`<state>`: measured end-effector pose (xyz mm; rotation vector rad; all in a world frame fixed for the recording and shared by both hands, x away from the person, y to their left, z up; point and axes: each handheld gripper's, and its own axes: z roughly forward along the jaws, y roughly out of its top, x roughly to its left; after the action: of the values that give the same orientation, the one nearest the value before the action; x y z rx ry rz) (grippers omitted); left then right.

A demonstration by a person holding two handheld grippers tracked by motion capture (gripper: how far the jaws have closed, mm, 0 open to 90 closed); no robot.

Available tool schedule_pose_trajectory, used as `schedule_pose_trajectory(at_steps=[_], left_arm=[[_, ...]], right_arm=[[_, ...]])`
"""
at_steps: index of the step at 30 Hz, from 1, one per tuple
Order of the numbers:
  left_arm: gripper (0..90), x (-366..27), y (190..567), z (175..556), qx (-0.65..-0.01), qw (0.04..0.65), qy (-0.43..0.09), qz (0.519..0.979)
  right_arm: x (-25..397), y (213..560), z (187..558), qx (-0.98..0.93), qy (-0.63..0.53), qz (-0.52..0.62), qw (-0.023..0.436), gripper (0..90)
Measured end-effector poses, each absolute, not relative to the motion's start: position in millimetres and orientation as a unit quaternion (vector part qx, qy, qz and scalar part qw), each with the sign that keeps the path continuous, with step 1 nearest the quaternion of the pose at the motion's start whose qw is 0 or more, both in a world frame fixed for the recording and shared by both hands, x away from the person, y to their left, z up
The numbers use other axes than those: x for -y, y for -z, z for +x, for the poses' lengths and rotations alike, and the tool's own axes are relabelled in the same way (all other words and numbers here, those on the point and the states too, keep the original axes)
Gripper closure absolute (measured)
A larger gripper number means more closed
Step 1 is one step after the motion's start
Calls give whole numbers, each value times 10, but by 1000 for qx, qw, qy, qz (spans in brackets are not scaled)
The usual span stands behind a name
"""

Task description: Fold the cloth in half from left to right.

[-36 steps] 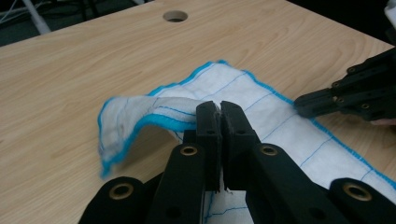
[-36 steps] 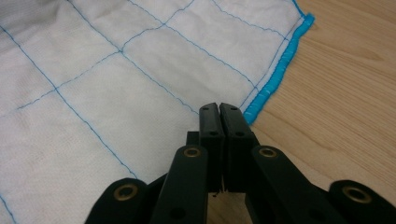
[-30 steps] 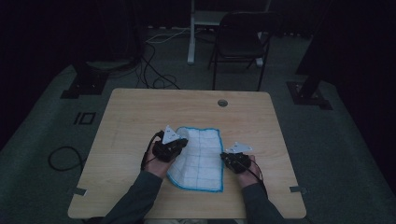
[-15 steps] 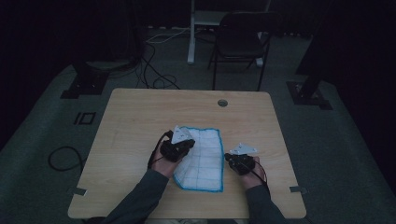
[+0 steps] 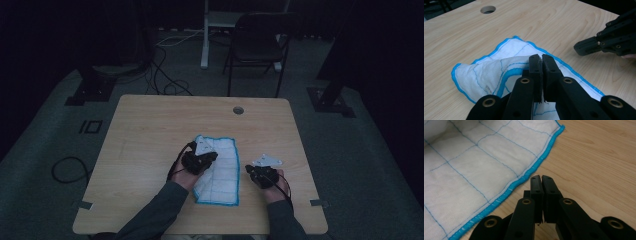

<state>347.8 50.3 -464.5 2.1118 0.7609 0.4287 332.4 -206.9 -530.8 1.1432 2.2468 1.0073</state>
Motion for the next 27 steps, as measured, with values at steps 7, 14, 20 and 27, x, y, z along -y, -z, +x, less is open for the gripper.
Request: schedule_pose_trajectory(at_steps=[7,14,20,27], left_arm=[[877,-418,4665,3477,-297,412,-163,846],[877,-306,4682,3505,-288,408,-160,851],[876,-146,4811,3559,-280,390,-149,865],[877,10,4980,3618,-277,375,-133,875]], right_arm=[[2091,5324,3341,-806,-363,417,210,885],[2082,5343,3358,-807,-361,417,209,885],[2096,5347,3363,-806,-361,421,209,886],[2096,5349,3363,-805,-362,422,207,891]])
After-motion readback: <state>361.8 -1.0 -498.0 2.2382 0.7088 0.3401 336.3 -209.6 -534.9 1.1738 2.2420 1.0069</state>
